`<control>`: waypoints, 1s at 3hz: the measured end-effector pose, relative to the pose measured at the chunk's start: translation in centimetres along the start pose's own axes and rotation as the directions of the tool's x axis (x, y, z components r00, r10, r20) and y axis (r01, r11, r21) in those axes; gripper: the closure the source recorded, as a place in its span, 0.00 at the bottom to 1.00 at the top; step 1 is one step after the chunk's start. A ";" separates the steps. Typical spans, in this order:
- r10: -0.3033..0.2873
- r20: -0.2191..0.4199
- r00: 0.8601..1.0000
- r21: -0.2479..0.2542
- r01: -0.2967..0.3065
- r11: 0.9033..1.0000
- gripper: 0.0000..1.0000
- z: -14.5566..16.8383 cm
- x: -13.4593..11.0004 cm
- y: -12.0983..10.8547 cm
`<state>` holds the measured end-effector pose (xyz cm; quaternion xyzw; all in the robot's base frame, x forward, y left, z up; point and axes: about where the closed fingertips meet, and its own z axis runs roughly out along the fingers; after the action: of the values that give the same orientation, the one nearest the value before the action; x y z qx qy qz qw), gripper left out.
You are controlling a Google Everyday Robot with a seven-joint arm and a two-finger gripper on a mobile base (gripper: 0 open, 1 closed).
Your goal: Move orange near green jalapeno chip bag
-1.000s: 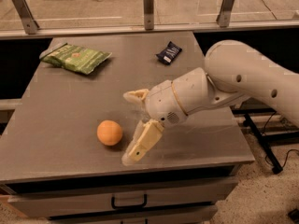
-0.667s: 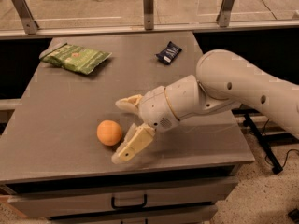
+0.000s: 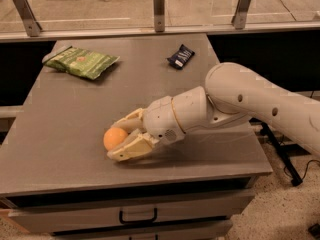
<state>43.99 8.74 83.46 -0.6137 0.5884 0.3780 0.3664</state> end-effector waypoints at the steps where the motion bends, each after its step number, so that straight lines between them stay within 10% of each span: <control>1: 0.023 0.033 0.999 0.027 -0.024 0.999 0.76 -0.4 0.0 -0.7; 2: -0.003 0.040 0.999 0.125 -0.002 0.992 1.00 -2.8 0.0 -4.9; 3: -0.003 0.040 0.999 0.125 -0.002 0.992 1.00 -2.8 0.0 -4.9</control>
Offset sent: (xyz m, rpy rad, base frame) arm 0.1093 -0.0577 0.0243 0.0497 -0.1411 -0.2232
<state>48.95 6.46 84.71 -0.5819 0.6032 0.3526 0.4161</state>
